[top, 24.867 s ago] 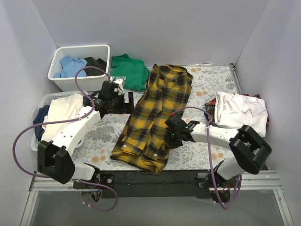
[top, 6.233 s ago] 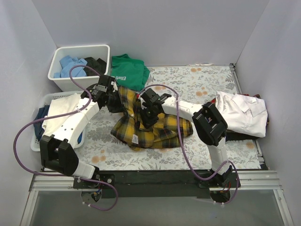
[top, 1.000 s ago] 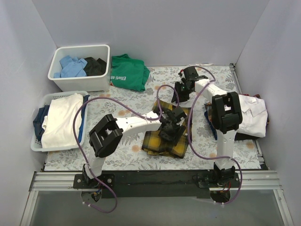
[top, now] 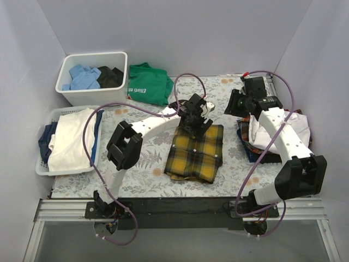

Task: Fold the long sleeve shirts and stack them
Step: Fold the shirt

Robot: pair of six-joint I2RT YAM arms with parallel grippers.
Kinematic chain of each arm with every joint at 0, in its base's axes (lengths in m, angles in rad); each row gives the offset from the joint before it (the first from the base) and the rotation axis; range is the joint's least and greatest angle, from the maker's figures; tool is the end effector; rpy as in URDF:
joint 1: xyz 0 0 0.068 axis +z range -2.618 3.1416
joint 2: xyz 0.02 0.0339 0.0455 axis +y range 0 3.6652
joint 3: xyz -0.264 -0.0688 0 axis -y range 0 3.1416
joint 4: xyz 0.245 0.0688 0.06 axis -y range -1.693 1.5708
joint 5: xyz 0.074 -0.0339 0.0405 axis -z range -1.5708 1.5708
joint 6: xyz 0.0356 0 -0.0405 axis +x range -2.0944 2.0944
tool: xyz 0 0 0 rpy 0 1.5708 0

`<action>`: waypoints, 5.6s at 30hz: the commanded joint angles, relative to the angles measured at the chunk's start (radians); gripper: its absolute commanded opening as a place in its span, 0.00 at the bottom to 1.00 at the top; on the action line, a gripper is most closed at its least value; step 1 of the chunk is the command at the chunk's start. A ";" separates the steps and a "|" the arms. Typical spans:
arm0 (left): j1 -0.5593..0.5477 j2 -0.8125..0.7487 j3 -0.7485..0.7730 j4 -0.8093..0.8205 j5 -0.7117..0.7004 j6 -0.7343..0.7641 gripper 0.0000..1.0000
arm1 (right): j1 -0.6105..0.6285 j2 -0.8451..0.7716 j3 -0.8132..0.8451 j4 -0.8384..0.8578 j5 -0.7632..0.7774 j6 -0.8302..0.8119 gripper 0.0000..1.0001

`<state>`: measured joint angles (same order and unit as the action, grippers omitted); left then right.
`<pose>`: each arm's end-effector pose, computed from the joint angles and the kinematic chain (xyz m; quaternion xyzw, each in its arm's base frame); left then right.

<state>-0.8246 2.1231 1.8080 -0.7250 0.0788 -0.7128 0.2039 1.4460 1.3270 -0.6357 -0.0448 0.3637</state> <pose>0.3139 -0.3437 0.2249 0.0642 0.9622 -0.2095 0.1619 0.3104 0.0658 0.3309 0.0644 0.9154 0.1308 0.3751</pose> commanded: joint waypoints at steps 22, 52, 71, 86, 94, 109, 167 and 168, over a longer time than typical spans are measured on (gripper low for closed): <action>0.223 0.439 0.364 -0.185 -0.230 -0.488 0.72 | -0.021 -0.191 -0.144 -0.067 -0.042 -0.016 0.47; 0.298 0.193 0.188 0.003 0.052 -0.513 0.65 | 0.014 -0.182 -0.691 0.733 -0.380 0.371 0.99; 0.208 -0.363 -0.525 0.010 -0.116 -0.763 0.68 | 0.154 -0.104 -0.443 0.346 -0.084 0.032 0.99; 0.199 -0.466 -0.522 -0.021 -0.284 -0.617 0.72 | 0.150 0.057 -0.518 0.432 -0.228 0.014 0.99; 0.248 -0.397 -0.504 -0.002 -0.402 -0.603 0.71 | 0.140 0.177 -0.649 0.626 -0.340 0.104 0.99; 0.277 -0.296 -0.680 0.038 -0.381 -0.554 0.49 | 0.144 0.468 -0.718 0.933 -0.547 0.258 0.86; 0.346 -0.630 -0.262 -0.171 -0.363 -0.528 0.77 | 0.198 -0.030 0.159 -0.032 0.712 -0.445 0.01; 0.346 -0.632 -0.259 -0.174 -0.367 -0.530 0.78 | 0.227 -0.032 0.163 -0.015 0.799 -0.512 0.01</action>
<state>-0.4862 1.5478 1.5120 -0.8700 -0.2810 -1.2480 0.3550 1.4586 1.4078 -0.6865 0.4610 0.0334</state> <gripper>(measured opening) 0.773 0.093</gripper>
